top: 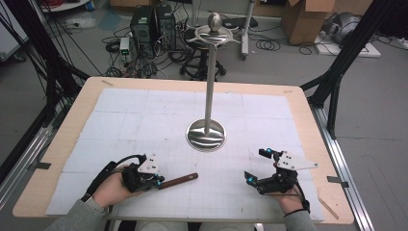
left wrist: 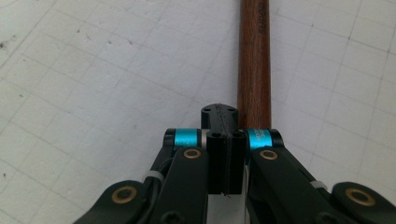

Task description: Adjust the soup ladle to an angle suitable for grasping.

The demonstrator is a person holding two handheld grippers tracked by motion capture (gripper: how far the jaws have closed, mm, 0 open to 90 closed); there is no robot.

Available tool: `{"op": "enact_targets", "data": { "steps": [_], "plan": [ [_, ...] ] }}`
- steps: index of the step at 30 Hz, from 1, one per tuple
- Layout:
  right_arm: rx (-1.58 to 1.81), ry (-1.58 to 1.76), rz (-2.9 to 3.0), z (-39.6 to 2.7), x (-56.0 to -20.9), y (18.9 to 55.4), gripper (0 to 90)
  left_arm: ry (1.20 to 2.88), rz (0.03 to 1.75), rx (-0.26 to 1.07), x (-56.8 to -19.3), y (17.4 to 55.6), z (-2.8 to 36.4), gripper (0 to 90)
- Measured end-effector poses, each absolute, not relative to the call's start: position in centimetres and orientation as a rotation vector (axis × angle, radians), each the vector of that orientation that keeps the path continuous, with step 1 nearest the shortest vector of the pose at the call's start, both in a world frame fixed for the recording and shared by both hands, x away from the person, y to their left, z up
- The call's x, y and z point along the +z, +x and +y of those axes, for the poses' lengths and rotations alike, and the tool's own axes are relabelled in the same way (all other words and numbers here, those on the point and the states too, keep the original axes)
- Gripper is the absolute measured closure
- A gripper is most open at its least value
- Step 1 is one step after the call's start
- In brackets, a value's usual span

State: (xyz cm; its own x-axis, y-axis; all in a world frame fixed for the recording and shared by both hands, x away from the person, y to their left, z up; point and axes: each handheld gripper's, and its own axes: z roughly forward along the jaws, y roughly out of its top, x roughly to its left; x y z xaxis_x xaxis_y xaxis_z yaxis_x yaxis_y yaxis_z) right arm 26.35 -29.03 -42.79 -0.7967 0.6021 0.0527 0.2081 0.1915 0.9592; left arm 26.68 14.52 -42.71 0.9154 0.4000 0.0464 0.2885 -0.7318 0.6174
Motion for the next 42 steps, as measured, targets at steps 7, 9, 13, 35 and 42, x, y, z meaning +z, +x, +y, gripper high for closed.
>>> {"op": "enact_targets", "data": {
  "steps": [7,9,13,35,42],
  "plan": [
    [1.637,0.768,2.143,-29.0,-42.8,26.3,0.3,2.4,0.486,0.242,-42.3,26.7,14.9,89.7],
    [1.638,0.765,2.138,-29.0,-42.8,26.4,0.3,2.369,0.502,0.265,-41.6,26.7,15.4,89.7],
    [1.635,0.768,2.141,-29.0,-42.8,26.4,0.3,2.313,0.498,0.292,-40.1,26.6,16.4,89.5],
    [1.638,0.762,2.145,-29.0,-42.9,26.4,0.3,2.271,0.437,0.197,-38.9,24.4,18.2,44.8],
    [1.633,0.766,2.155,-29.0,-42.9,26.4,0.3,2.353,0.444,0.152,-38.3,24.0,17.8,40.3]
  ]
}}
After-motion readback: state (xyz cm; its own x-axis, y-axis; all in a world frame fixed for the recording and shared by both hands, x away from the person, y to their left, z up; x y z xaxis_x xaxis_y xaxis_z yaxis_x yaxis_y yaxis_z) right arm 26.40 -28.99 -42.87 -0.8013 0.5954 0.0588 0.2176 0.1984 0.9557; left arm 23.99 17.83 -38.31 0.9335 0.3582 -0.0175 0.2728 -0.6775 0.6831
